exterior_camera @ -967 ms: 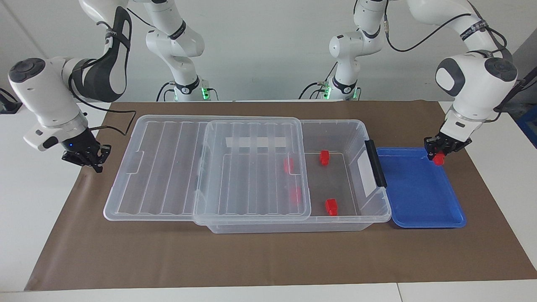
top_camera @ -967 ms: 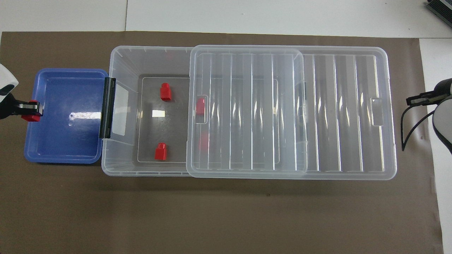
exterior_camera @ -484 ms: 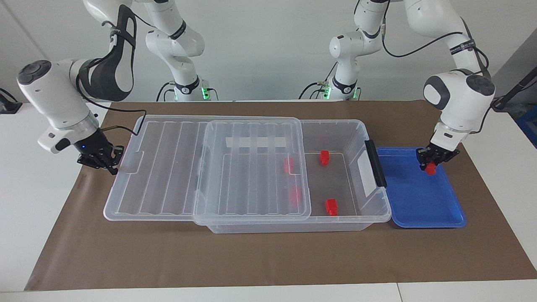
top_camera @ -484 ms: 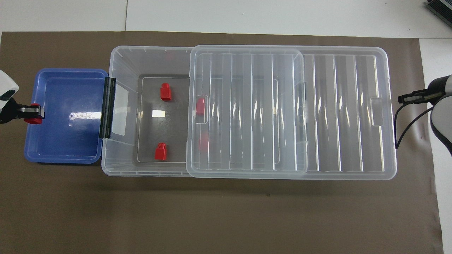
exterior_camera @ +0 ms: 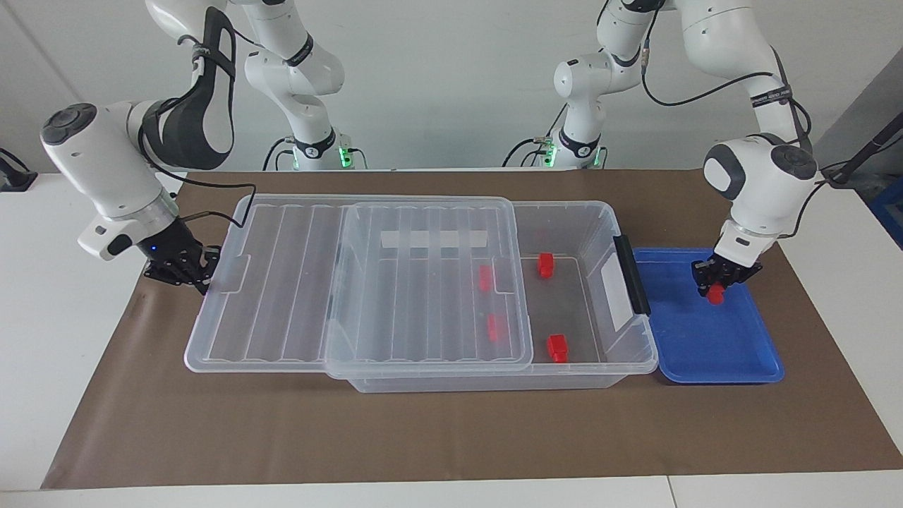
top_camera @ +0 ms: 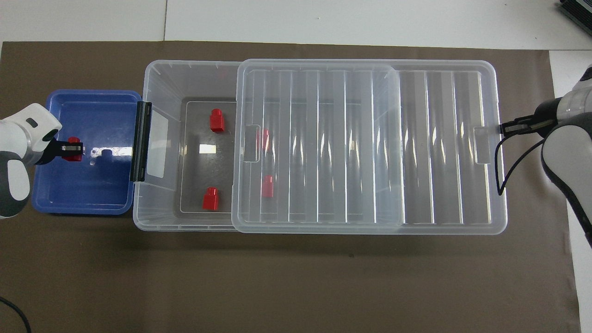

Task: Place red block in blue tray from box
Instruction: 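Lower the block into the tray while the right gripper slides the lid shut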

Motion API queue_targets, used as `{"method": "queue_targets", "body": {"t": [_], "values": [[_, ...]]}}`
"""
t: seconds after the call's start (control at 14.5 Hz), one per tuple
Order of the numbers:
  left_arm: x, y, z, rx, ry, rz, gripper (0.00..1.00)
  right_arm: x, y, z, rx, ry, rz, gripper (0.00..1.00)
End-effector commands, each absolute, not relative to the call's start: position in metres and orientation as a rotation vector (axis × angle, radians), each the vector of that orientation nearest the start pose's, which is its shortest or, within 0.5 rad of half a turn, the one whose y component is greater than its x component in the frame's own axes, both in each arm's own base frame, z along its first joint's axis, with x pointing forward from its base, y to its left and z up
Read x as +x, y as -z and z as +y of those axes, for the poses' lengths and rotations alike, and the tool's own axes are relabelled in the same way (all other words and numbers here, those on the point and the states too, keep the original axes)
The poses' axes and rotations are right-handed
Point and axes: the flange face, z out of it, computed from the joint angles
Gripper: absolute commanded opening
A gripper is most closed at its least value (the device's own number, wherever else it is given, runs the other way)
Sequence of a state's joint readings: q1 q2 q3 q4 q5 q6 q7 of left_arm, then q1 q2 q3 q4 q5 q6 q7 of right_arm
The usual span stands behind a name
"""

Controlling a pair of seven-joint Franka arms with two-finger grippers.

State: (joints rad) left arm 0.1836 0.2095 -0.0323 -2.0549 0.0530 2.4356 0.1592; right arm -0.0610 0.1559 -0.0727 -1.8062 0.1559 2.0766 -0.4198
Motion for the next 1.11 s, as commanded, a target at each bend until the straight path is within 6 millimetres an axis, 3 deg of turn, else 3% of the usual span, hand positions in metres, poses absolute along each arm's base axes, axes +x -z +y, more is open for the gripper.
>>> {"method": "queue_targets", "body": {"t": [0.0, 0.55, 0.83, 1.04], "values": [[0.598, -0.325, 0.091, -3.087, 0.299, -0.044, 0.0, 0.615, -0.465, -0.046, -2.988, 0.233, -0.322, 0.0], [0.599, -0.308, 0.076, -3.097, 0.314, -0.212, 0.0, 0.617, -0.464, 0.037, -2.977, 0.226, -0.217, 0.0], [0.593, -0.292, 0.073, -3.093, 0.36, -0.203, 0.0, 0.614, -0.456, 0.064, -2.974, 0.244, -0.172, 0.0], [0.593, -0.291, 0.073, -3.094, 0.355, -0.193, 0.0, 0.614, -0.456, 0.07, -2.972, 0.247, -0.171, 0.0]]}}
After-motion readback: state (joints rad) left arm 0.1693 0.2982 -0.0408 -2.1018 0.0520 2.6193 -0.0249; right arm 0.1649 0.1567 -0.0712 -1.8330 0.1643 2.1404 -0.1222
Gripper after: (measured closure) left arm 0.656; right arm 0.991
